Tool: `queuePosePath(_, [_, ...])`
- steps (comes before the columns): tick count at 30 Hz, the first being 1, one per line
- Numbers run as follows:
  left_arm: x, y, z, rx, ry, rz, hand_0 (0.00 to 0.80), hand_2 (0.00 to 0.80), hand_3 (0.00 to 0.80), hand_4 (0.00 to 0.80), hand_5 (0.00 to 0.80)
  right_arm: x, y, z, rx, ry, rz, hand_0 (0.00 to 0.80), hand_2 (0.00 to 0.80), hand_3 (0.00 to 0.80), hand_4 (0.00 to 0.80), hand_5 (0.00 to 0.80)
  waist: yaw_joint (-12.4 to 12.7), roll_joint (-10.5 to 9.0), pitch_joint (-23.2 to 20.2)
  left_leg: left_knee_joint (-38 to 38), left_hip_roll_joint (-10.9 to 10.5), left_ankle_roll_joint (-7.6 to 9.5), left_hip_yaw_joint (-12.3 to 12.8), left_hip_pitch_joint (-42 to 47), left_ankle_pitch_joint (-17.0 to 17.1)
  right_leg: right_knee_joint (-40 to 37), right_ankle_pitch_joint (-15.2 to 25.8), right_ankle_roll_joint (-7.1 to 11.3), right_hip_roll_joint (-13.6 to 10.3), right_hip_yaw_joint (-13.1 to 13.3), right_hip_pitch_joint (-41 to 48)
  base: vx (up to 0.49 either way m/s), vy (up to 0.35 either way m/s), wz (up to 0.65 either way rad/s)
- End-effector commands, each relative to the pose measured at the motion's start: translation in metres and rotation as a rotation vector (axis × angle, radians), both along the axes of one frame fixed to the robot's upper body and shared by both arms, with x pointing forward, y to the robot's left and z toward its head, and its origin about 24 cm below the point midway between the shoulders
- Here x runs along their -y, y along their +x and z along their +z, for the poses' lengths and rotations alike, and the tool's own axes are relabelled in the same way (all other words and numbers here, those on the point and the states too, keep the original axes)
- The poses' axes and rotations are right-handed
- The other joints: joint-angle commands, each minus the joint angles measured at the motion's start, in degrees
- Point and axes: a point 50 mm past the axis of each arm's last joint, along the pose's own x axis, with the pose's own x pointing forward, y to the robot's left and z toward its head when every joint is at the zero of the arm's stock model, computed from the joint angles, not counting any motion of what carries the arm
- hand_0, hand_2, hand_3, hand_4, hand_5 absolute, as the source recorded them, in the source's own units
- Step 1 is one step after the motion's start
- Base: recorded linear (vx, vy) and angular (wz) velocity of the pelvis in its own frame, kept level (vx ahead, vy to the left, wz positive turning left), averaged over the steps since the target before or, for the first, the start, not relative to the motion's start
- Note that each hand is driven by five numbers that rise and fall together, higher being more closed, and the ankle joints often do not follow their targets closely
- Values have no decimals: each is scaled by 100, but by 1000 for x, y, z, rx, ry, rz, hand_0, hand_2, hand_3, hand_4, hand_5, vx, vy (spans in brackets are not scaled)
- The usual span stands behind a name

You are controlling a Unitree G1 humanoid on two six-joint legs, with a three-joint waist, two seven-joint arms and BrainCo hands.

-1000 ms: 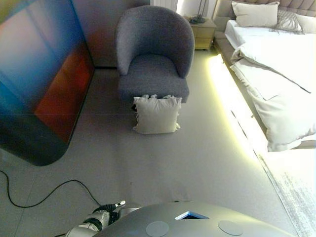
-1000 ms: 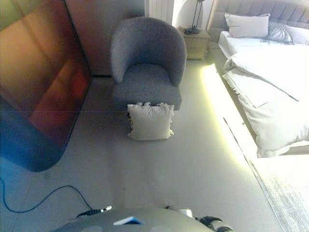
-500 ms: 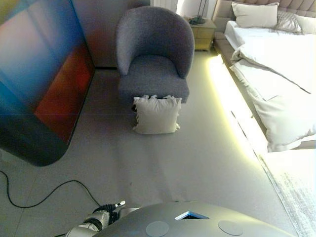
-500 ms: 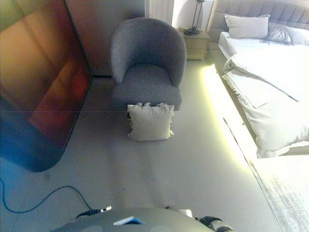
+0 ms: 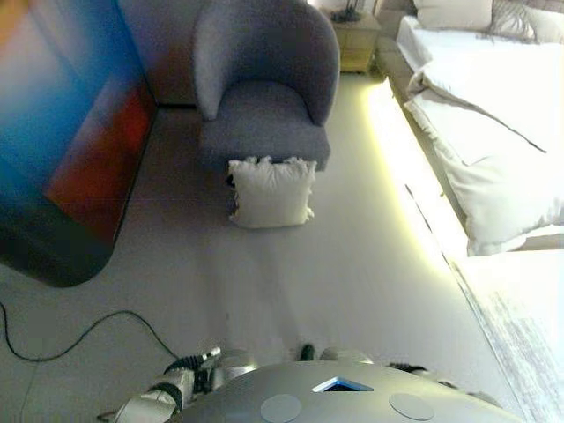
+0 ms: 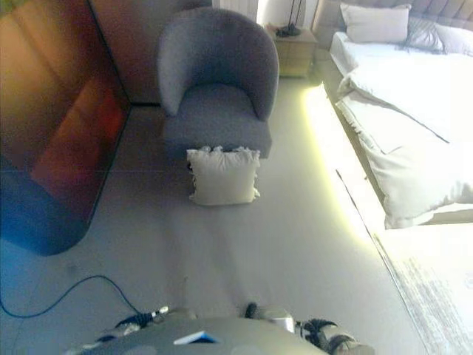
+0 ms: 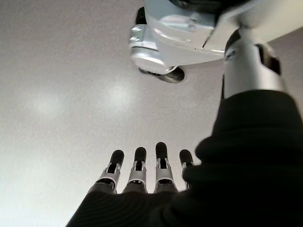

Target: Pick up the cushion and take it to the sofa

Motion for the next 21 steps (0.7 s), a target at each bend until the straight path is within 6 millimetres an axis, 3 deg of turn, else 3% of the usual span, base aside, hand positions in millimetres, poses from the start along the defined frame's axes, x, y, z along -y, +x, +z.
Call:
queuePosePath(1, [21, -3, -5, -17, -43, 13, 0, 0, 0, 0, 0, 11, 11, 4, 7, -26, 45, 0, 0, 0, 0, 0, 93, -31, 368, 394, -521, 834, 200, -500, -365, 19, -574, -8, 159, 141, 522, 159, 2, -19])
queuePosePath(3, [19, -8, -5, -25, -38, 21, 0, 0, 0, 0, 0, 13, 11, 4, 6, -21, 51, 0, 0, 0, 0, 0, 140, 60, 368, -73, -614, 750, 209, -618, -102, 85, -733, -12, 281, 224, 622, 231, 27, -17])
queuePosePath(5, [18, -17, -6, -49, -39, 23, 0, 0, 0, 0, 0, 14, 5, 4, -11, -25, 53, 0, 0, 0, 0, 0, 191, 219, 323, -1132, -711, 526, 433, -750, 345, -1, -947, 22, 468, 254, 994, 375, 52, -23])
queuePosePath(6, [18, -18, -6, -52, -41, 21, 0, 0, 0, 0, 0, 14, 4, 4, -13, -26, 53, 0, 0, 0, 0, 0, 197, 216, 333, -1316, -753, 497, 467, -701, 448, -24, -979, 31, 463, 240, 1077, 345, 32, -44])
queuePosePath(7, [19, -21, -7, -61, -50, 19, 0, 0, 0, 0, 0, 15, 2, 4, -20, -36, 62, 0, 0, 0, 0, 0, 262, 326, 289, -1921, -700, 415, 527, -756, 843, -57, -1031, -7, 613, 282, 1217, 337, 38, -28])
queuePosePath(9, [20, -29, -8, -83, -62, 31, 0, 0, 0, 0, 0, 16, 6, 4, 16, -48, 31, 0, 0, 0, 0, 0, 364, 378, 240, -2757, -704, 343, 377, -708, 1080, -108, -1200, -11, 684, 415, 1529, 508, 64, 37])
queuePosePath(12, [20, -37, -8, -117, -71, 12, 0, 0, 0, 0, 0, 13, -12, 2, -66, -25, -190, 0, 0, 0, 0, 0, 428, 385, 178, -3003, -638, 290, 239, -748, 1062, -37, -1438, -7, 715, 540, 1703, 408, 35, 1])
queuePosePath(13, [21, -39, -9, -137, -86, -9, 0, 0, 0, 0, 0, 12, -16, 2, -53, -30, -263, 0, 0, 0, 0, 0, 438, 388, 175, -3003, -569, 259, 87, -753, 1098, 23, -1524, -32, 735, 569, 1722, 540, 89, 15])
queuePosePath(14, [23, -49, -10, -172, -106, -43, 0, 0, 0, 0, 0, 14, -12, 2, -4, -47, -387, 0, 0, 0, 0, 0, 454, 392, 211, -3003, -434, 256, -342, -667, 1017, 256, -1681, -42, 665, 614, 1694, 679, 155, -2])
queuePosePath(15, [24, -54, -10, -187, -101, -56, 0, 0, 0, 0, 0, 15, -12, 3, -22, -47, -452, 0, 0, 0, 0, 0, 431, 385, 214, -3003, -376, 285, -473, -601, 903, 444, -1717, 8, 588, 651, 1655, 726, 227, -50])
queuePosePath(18, [21, -45, -9, -149, -102, -42, 0, 0, 0, 0, 0, 14, -47, 5, -201, -88, -676, 0, 0, 0, 0, 0, 258, 477, 258, -2827, -167, 258, -381, -663, 984, 838, -1928, 68, 493, 682, 1441, 536, 276, -102])
queuePosePath(20, [21, -27, -8, -98, -132, -58, 0, 0, 0, 0, 0, 13, -68, 4, -249, -85, -651, 0, 0, 0, 0, 0, 153, 494, 281, -2589, -143, 353, -324, -760, 665, 1189, -1971, 120, 303, 584, 1212, 582, 395, -63])
queuePosePath(21, [22, -23, -8, -85, -128, -40, 0, 0, 0, 0, 0, 10, -71, 4, -247, -75, -671, 0, 0, 0, 0, 0, 102, 459, 285, -2332, -234, 405, -386, -817, 596, 1402, -1997, 170, 180, 584, 1172, 675, 471, -41])
